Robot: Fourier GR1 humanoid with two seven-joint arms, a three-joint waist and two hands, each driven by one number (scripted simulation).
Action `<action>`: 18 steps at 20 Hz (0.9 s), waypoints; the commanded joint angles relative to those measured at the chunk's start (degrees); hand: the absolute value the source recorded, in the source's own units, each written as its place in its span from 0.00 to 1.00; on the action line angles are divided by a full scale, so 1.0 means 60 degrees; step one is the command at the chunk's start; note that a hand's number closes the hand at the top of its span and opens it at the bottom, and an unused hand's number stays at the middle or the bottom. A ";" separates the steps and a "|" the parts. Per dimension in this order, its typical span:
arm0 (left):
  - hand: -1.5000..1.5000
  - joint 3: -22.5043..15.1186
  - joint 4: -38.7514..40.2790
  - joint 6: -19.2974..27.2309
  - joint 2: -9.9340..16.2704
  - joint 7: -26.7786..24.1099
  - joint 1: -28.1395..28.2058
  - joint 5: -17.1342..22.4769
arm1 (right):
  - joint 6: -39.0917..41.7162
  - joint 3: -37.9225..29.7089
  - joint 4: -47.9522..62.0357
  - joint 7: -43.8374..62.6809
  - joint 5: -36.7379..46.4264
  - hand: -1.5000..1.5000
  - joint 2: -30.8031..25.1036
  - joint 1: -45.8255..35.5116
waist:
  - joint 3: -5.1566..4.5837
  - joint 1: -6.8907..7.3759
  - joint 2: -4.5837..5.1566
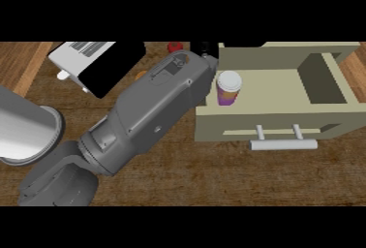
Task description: Pick up the can, place it into the drawer and close the drawer
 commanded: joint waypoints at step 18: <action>0.00 0.0254 -0.0879 -0.0284 0.0836 0.0879 0.0946 -0.0855 | -0.2911 0.3778 0.7091 -0.1299 0.7136 0.00 -0.0536 -0.4872 | -0.0009 0.0593 -0.0104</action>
